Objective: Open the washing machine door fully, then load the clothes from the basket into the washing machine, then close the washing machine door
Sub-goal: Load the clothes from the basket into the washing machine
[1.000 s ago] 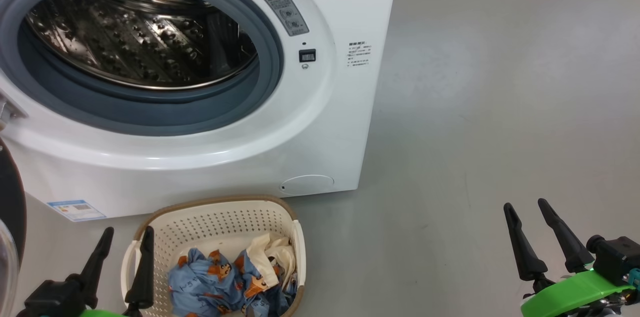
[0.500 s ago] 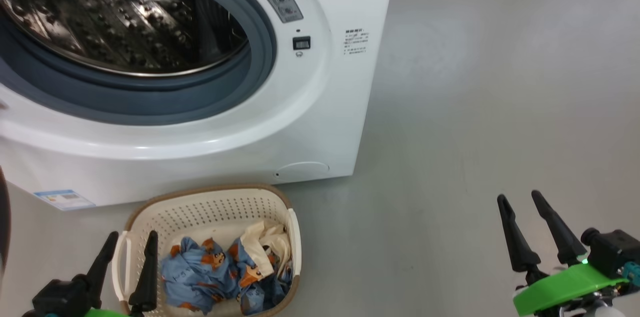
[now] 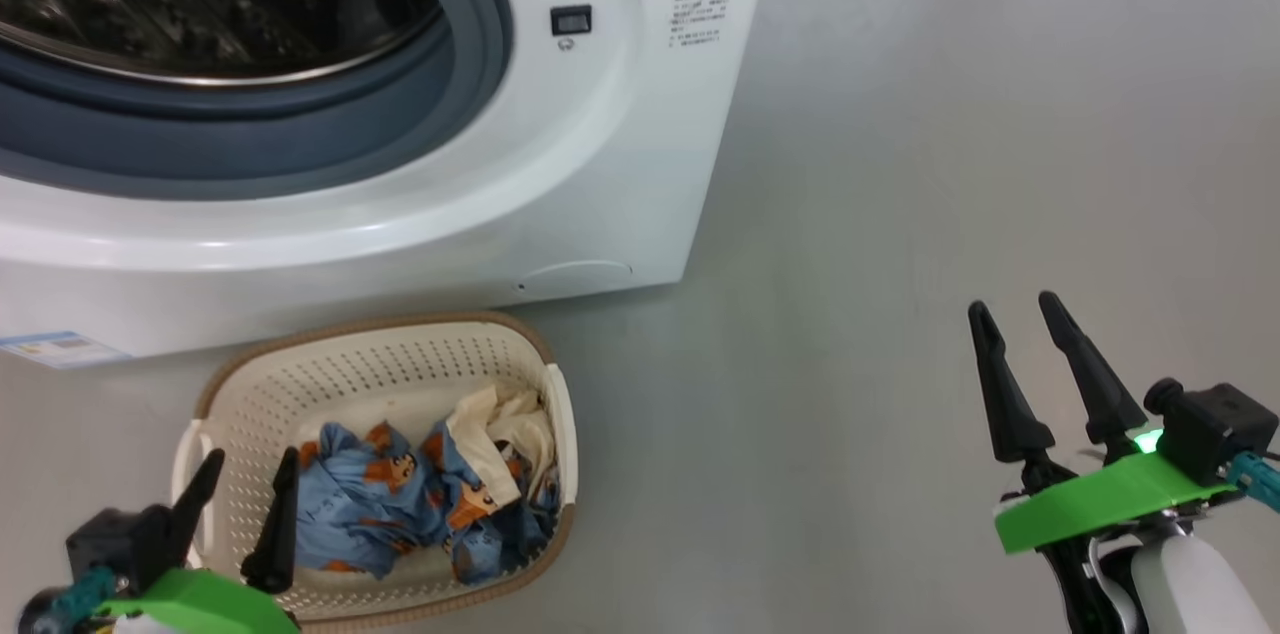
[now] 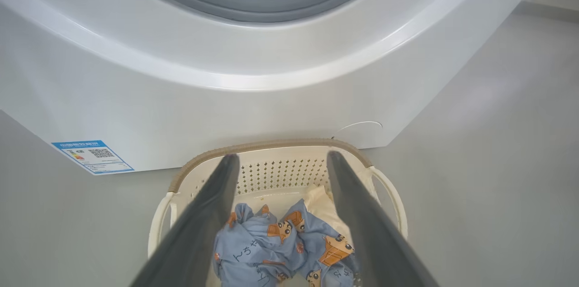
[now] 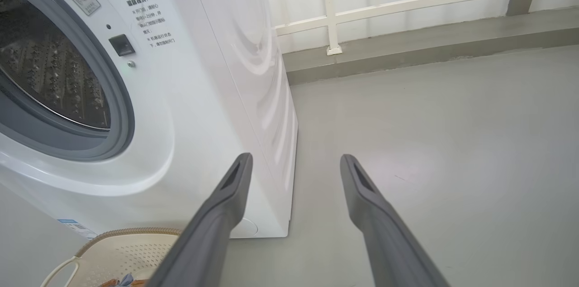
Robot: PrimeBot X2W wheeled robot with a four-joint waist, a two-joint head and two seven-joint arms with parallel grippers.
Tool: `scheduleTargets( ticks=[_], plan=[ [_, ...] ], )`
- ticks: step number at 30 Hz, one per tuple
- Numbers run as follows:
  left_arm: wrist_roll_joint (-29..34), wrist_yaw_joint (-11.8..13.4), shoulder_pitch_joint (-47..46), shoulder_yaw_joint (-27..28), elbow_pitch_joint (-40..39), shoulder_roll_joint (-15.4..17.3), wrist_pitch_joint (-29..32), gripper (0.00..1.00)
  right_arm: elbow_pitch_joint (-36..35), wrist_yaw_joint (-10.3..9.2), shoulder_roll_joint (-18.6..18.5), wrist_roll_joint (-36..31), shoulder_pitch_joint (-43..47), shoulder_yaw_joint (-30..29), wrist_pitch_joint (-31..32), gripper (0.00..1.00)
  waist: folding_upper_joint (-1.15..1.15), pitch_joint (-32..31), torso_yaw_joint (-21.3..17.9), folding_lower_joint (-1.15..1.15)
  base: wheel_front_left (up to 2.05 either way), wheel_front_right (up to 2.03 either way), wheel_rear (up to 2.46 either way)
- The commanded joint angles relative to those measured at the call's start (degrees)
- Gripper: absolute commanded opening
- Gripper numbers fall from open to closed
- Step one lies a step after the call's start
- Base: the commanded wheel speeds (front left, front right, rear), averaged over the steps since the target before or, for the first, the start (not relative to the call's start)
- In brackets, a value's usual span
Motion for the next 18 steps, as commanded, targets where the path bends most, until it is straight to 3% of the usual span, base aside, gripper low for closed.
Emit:
scheduleTargets(
  ticks=[1,18],
  plan=[
    [-0.4,-0.1,-2.0,1.5,0.0,1.9,-0.4,1.0,-1.5,0.17,0.0,-0.6,-0.9,1.5,-0.7,1.0,0.0,2.0,-0.9,0.0,0.0,0.0,0.0],
    [-7.2,-0.1,-19.4,-13.2,23.7,6.9,-0.4,1.0,-2.6,0.17,2.0,-1.4,-6.1,3.0,-0.7,1.0,0.0,11.6,-2.6,0.0,0.0,0.0,0.0]
  ],
)
